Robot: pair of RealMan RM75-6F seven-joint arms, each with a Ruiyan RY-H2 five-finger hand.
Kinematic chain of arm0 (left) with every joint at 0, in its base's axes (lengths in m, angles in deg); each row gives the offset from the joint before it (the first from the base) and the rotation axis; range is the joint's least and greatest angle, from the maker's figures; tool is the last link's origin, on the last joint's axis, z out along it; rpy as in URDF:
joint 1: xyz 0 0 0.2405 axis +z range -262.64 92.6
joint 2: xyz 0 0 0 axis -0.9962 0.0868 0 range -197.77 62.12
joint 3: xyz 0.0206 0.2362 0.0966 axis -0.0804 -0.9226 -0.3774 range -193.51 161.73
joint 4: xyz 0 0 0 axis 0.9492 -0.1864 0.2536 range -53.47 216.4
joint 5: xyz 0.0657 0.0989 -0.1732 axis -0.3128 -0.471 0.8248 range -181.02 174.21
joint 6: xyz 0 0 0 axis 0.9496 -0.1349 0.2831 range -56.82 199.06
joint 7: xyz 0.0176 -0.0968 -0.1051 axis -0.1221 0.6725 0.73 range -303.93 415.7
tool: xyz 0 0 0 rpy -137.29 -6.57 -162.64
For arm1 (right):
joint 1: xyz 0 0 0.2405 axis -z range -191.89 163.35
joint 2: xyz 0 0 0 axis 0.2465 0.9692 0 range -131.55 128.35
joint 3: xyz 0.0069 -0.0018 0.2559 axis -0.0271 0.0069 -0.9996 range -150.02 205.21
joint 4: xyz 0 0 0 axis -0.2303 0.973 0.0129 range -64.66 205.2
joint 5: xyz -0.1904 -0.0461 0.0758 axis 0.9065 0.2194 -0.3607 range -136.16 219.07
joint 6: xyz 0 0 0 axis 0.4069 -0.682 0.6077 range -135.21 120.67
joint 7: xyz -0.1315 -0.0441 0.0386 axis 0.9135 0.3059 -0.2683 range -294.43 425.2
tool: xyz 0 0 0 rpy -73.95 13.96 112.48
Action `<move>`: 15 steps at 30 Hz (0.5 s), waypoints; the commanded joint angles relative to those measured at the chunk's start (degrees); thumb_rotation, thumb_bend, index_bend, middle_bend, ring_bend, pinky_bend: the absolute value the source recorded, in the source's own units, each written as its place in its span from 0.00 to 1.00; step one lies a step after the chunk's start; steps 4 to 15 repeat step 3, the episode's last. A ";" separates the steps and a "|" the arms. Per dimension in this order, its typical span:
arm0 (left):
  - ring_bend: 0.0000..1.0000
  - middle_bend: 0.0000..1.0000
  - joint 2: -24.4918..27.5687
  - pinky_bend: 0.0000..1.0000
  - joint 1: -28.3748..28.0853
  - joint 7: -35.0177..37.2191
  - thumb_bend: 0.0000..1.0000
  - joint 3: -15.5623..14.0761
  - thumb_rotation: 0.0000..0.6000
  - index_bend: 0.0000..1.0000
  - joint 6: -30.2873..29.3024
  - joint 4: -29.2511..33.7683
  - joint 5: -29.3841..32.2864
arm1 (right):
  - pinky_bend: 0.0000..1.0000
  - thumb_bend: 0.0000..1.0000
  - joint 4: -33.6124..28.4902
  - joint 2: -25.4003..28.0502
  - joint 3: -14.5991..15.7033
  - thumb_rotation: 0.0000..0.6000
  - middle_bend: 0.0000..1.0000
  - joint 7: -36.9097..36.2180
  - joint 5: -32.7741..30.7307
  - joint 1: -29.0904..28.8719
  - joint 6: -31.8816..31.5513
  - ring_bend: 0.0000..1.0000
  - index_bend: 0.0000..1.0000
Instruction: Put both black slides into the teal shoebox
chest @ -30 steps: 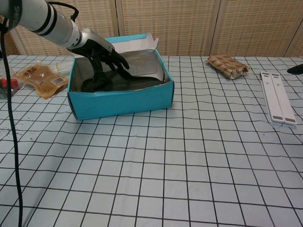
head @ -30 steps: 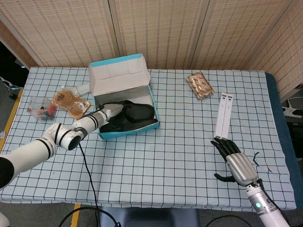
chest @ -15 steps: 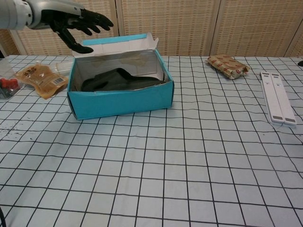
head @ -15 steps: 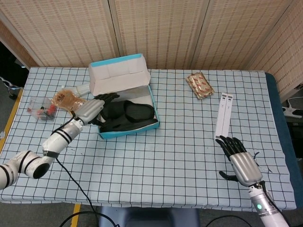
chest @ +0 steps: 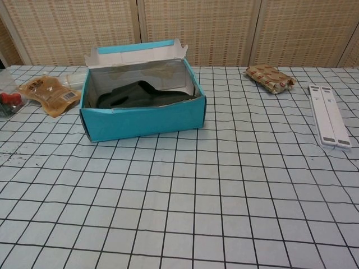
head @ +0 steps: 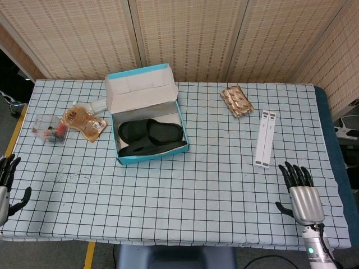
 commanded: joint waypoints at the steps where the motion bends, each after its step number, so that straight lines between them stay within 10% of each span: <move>1: 0.00 0.00 -2.74 0.03 4.46 -1.82 0.42 0.05 1.00 0.00 -0.96 -4.28 -1.28 | 0.00 0.06 0.13 0.34 -0.38 1.00 0.00 -0.11 0.32 0.59 -0.73 0.00 0.00; 15: 0.00 0.00 -1.89 0.03 4.46 -2.60 0.42 -0.14 1.00 0.00 -0.11 -3.18 -2.53 | 0.00 0.06 -0.06 0.45 -0.12 1.00 0.00 -0.34 0.81 0.69 -0.60 0.00 0.00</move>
